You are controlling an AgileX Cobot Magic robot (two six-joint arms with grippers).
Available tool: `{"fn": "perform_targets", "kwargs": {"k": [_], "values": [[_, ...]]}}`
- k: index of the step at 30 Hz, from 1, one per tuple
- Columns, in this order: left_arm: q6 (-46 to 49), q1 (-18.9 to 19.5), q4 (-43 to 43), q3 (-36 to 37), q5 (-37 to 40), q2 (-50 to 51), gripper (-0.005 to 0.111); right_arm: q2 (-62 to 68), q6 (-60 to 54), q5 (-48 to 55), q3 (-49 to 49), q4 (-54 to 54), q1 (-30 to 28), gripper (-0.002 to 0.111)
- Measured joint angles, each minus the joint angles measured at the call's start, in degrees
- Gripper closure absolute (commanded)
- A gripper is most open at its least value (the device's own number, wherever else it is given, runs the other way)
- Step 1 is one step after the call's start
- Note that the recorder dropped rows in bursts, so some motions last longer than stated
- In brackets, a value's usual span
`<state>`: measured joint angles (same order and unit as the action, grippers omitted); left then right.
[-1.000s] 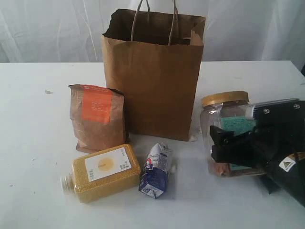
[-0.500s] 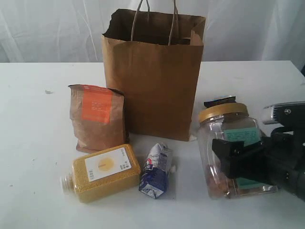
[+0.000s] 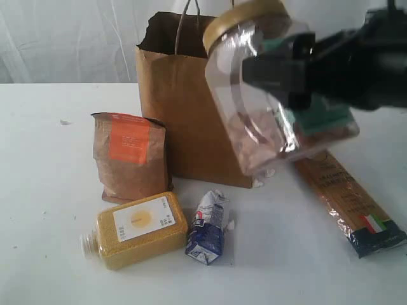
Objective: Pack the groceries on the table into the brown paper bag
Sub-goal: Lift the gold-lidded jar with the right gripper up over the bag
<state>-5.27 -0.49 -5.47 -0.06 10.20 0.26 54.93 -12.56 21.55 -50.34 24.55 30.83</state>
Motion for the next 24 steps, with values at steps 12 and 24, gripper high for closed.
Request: {"fn": "perform_targets", "kwargs": {"k": [12, 24], "values": [[0.0, 0.0, 0.0, 0.0, 0.0, 0.0, 0.107, 9.36, 5.18, -4.3, -22.34, -13.54, -4.63, 0.108], [0.0, 0.0, 0.0, 0.0, 0.0, 0.0, 0.107, 26.29, 1.61, -18.89, -27.46, -14.77, -5.17, 0.108]]}}
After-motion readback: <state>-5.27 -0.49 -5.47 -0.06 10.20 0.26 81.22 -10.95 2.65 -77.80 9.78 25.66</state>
